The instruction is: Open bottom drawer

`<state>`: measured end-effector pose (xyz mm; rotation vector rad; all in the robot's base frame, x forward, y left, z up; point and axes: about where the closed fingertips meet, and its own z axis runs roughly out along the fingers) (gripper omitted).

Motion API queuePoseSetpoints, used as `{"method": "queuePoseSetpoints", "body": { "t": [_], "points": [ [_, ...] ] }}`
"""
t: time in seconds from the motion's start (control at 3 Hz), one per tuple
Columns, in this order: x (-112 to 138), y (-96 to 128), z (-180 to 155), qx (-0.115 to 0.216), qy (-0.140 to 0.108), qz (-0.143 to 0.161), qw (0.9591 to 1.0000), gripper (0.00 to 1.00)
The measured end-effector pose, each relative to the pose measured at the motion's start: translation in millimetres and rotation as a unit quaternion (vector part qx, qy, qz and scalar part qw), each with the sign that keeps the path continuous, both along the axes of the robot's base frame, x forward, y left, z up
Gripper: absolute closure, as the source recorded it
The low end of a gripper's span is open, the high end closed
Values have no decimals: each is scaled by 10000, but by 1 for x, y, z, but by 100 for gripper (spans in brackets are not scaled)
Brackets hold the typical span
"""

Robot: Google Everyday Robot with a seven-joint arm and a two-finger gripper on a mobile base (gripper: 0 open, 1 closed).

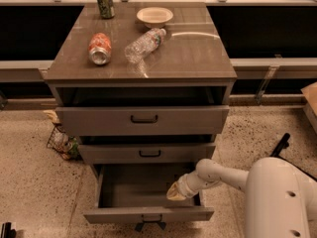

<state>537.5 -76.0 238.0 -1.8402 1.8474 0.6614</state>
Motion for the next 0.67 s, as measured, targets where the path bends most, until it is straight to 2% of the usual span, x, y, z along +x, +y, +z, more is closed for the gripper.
{"method": "queuePoseSetpoints", "body": {
  "t": [0.33, 0.67],
  "points": [
    [8, 2, -30, -91, 167, -47, 9998, 100],
    [0, 1, -52, -159, 385, -97, 9991, 100]
  ]
}}
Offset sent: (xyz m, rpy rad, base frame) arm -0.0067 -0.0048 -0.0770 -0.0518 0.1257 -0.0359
